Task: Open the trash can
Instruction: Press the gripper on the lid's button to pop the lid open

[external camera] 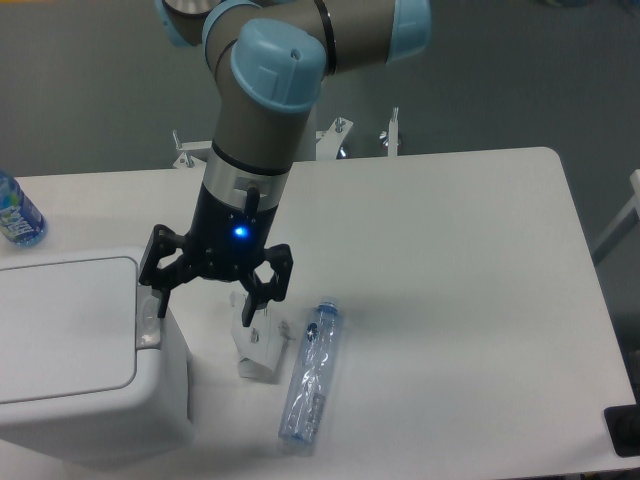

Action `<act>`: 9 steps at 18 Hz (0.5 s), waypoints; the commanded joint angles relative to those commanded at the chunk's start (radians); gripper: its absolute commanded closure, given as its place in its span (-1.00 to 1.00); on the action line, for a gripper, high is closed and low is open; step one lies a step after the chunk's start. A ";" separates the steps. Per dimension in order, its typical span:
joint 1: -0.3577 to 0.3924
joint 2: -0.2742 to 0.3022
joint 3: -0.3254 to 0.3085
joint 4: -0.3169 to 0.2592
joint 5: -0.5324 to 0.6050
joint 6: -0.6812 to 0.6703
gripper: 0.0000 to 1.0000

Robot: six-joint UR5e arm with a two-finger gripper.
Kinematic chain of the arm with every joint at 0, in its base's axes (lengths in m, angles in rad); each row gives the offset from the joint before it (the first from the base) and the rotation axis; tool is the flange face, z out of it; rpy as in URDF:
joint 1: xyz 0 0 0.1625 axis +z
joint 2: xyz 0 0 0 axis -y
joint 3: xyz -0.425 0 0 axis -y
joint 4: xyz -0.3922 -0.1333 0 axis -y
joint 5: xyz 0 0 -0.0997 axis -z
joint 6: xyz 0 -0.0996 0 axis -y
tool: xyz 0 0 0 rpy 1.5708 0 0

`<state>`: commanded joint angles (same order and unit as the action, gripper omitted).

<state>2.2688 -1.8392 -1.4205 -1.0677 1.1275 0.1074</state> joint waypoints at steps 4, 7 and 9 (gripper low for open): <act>-0.012 -0.009 0.000 0.005 0.002 0.000 -1.00; -0.014 -0.012 0.000 0.006 0.002 0.000 -1.00; -0.014 -0.014 0.000 0.006 0.003 0.000 -1.00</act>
<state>2.2550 -1.8530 -1.4205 -1.0615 1.1305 0.1074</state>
